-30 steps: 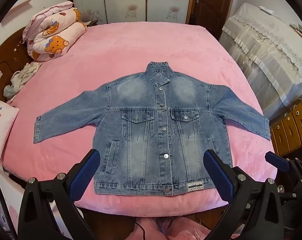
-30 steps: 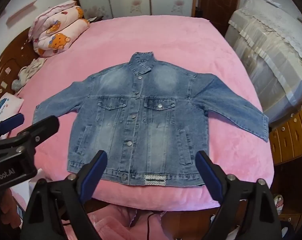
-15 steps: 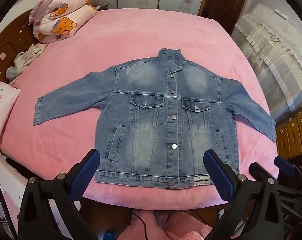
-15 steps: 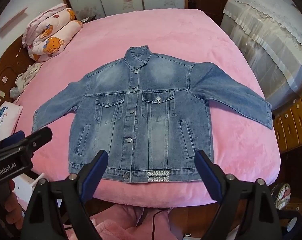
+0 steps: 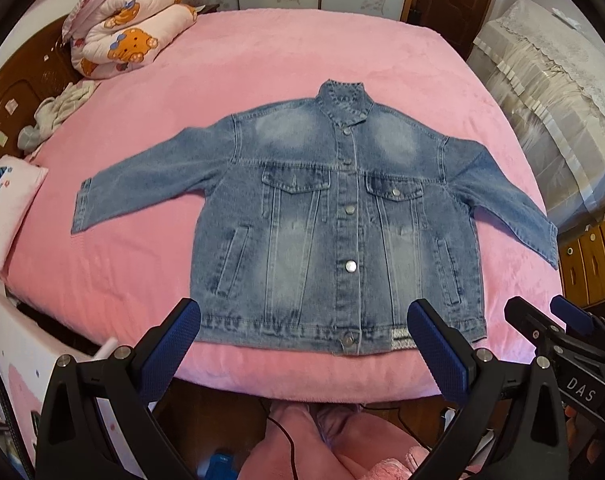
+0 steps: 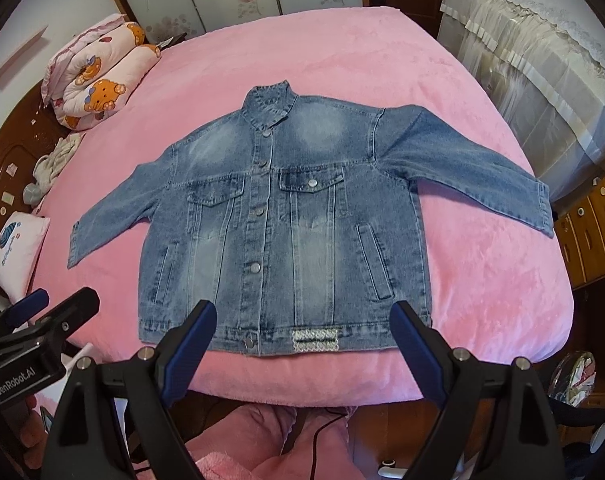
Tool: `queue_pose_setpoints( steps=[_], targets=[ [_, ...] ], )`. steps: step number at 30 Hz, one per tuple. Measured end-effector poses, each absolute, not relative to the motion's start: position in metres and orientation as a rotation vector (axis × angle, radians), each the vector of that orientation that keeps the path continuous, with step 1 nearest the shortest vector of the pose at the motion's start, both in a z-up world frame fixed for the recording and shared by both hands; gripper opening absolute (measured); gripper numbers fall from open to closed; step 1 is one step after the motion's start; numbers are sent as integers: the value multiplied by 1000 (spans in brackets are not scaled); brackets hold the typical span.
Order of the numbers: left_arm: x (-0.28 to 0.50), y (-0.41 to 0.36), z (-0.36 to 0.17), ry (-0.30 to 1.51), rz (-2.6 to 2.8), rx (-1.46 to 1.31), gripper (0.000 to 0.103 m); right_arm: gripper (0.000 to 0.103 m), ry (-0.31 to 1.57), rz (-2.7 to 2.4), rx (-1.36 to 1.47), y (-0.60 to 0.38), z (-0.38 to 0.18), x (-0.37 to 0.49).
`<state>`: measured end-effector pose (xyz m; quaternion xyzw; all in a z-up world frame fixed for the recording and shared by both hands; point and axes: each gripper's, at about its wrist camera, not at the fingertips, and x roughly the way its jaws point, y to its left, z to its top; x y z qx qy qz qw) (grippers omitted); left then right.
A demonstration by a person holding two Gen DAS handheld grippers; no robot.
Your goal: Fold large clothes
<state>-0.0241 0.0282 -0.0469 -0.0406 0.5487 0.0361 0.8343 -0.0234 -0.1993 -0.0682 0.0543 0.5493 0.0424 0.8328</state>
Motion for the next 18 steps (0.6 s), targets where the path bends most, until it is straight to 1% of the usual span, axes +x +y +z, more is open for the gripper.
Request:
queue_pose_setpoints(
  steps=[6,11,18],
  targets=[
    [-45,13,-55,1187,104,-107,103,89,1190,123,96,-210,-75,-33],
    [-61,1,-59,1187,137,-128,102,89,1174,152,85,-223,-75,-43],
    [-64,-3,-59,1155,153,-184,103,89,1174,190,63,-230,-75,-40]
  ],
)
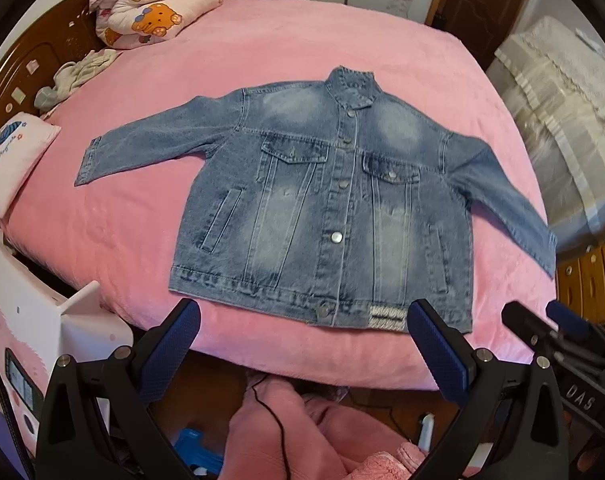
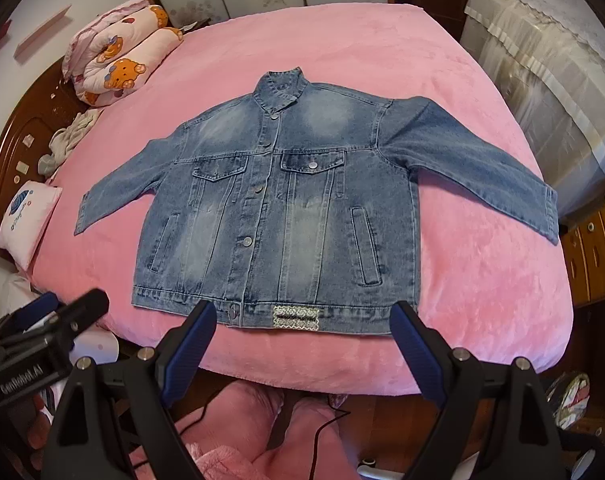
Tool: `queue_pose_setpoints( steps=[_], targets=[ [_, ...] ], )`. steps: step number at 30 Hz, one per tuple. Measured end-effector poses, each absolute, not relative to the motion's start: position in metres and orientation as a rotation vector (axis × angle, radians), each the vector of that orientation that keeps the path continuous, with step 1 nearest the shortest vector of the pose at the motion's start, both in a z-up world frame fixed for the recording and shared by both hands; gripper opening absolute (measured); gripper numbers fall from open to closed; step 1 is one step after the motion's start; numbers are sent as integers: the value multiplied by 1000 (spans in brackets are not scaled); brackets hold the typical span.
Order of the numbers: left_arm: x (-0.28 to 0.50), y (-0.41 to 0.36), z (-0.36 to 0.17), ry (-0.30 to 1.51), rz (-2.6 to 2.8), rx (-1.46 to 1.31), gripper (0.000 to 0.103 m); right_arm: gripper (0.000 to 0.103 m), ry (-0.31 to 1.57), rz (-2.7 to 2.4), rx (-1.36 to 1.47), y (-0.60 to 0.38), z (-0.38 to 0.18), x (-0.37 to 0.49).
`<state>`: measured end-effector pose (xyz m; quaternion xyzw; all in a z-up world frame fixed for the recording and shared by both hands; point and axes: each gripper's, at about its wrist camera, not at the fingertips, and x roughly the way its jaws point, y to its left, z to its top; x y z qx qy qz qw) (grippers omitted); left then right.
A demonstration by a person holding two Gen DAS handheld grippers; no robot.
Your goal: Fold large clothes
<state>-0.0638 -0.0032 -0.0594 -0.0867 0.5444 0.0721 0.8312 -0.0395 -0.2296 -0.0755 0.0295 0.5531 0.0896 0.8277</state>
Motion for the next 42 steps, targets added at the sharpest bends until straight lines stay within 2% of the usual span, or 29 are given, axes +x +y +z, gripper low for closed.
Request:
queue_pose_setpoints(
  steps=[8,11,13,26,36,42],
  targets=[
    [-48,17,-63,1147,176,-278,103,89,1143,197,13,-221,-71,-27],
    [-39,39,-68,1159,220,-313,103,80,1154,195,-16,-208,-75,-19],
    [-33,60,-72,1156,260,-347,103,78,1158,185,-25,-199,-79,-13],
    [4,276,-114,1200,350,-538,102,76,1185,154,-46,-67,-114,49],
    [35,424,-191,1307,452,-676,102,76,1156,195,-143,88,-161,108],
    [55,490,-239,1242,487,-775,102,76,1157,247,-237,158,-201,123]
  ],
)
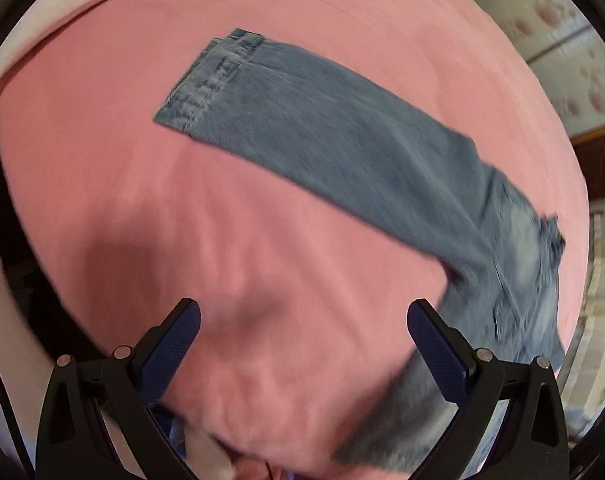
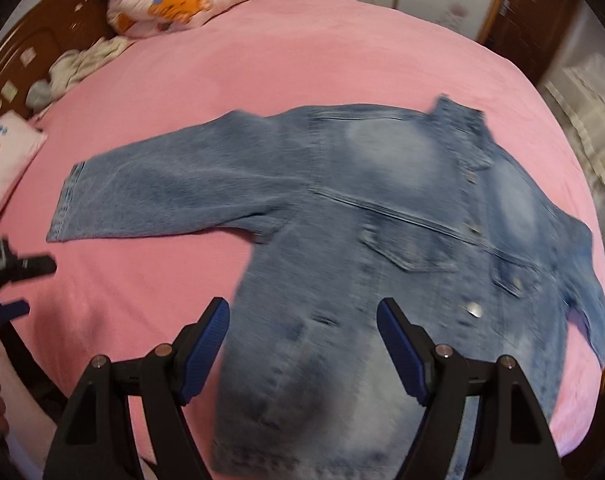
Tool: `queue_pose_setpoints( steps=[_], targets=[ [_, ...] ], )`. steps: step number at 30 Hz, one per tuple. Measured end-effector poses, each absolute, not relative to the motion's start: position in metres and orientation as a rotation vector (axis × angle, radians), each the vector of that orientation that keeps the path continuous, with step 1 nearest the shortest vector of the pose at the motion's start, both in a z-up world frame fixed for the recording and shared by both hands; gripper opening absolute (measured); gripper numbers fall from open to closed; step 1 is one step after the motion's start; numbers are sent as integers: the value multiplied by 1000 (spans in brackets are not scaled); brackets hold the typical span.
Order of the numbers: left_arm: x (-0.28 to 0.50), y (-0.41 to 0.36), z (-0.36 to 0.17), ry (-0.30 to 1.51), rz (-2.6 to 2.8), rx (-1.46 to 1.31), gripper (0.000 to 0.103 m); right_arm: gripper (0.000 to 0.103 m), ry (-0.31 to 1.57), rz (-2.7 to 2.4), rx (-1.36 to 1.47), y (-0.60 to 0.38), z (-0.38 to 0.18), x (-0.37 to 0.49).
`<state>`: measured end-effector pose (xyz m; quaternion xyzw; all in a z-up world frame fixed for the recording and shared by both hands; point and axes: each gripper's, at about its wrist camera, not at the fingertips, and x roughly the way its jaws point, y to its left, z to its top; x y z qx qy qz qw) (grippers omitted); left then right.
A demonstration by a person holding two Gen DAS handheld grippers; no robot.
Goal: Fold large clothes
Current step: 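Move the left gripper to the jacket sleeve cuff and grasp it, then lift the sleeve cuff with the left gripper and fold it across the jacket body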
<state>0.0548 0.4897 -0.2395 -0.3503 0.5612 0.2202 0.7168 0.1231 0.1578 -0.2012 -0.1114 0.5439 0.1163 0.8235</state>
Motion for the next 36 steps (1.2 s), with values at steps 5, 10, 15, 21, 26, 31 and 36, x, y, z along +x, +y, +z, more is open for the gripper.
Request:
queue_pose_setpoints(
  steps=[5,10,15,21,26,31,36],
  targets=[
    [65,539,-277,1193,564,-825,98,76,1131,262,-305,198,-228,125],
    [64,596,-312,1089,663,-958,86,76,1134,282,-308,221,-248,123],
    [60,637,-336,970,690,-1087,72,76,1181,310,-272,228,-262,119],
    [65,662,-350,909,729,-1113,33,76,1217,324,-253,227,-267,116],
    [51,662,-347,858,732,-1125,20,76,1239,311,-199,218,-270,121],
    [51,648,-306,748,695,-1059,15,76,1228,295,-138,198,-266,130],
    [68,610,-249,675,652,-953,12,76,1216,288,-65,165,-256,139]
  ],
)
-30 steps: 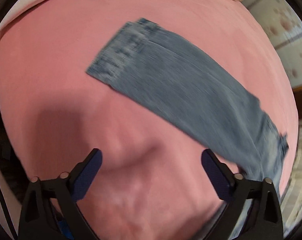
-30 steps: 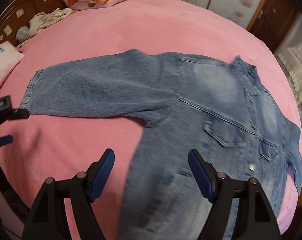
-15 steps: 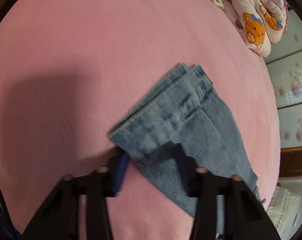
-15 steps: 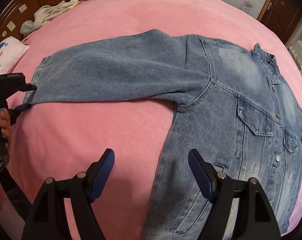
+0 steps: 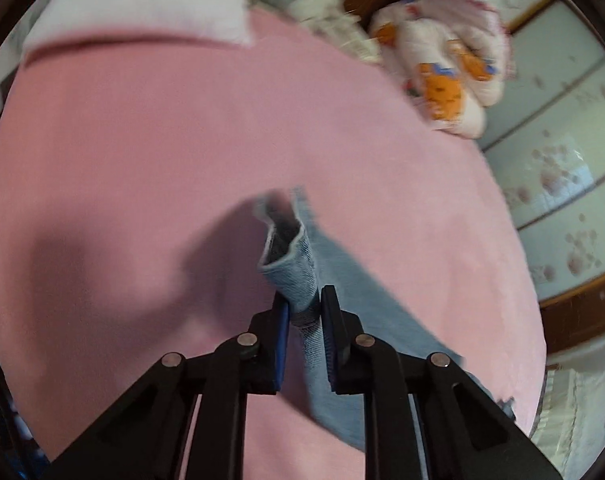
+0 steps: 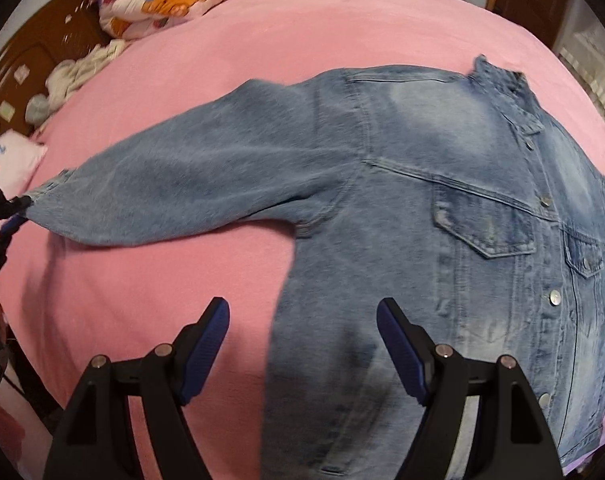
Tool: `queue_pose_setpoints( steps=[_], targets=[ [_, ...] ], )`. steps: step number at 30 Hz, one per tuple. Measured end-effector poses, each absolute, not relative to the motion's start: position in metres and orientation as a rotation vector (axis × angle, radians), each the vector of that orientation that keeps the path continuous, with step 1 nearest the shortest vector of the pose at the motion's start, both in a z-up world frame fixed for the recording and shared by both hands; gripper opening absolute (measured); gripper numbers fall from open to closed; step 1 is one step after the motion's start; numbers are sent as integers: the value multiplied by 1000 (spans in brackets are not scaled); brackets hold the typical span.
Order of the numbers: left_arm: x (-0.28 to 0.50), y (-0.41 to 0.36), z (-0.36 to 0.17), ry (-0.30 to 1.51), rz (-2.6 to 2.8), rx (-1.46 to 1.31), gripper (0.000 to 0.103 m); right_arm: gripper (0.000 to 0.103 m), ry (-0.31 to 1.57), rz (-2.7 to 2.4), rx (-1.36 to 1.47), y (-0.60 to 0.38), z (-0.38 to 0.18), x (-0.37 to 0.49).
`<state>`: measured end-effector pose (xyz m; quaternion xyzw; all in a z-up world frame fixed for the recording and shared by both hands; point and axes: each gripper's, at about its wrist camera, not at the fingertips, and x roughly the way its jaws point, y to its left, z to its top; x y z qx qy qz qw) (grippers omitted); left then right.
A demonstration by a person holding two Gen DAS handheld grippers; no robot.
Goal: Fold large clothes
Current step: 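Lift the sleeve cuff with the left gripper and fold it across the jacket body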
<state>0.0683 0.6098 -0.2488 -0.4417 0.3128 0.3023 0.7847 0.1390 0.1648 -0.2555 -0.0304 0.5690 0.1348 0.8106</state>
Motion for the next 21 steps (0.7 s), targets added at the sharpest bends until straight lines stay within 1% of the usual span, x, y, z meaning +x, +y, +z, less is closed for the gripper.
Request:
queue_pose_setpoints(
  steps=[7,11,16,21],
  targets=[
    [100,535,-166,573,531,-804,10,76,1220,265,53,91,-244,152],
    [131,466,-124,521,456,-727,10,76,1212,252,136,36,-236,161],
    [162,382,-94,485,341,-671,10,76,1193,261,198,-26,-226,172],
    [200,295,-88,517,232,-569,10,76,1124,279,234,-82,-213,183]
  ],
)
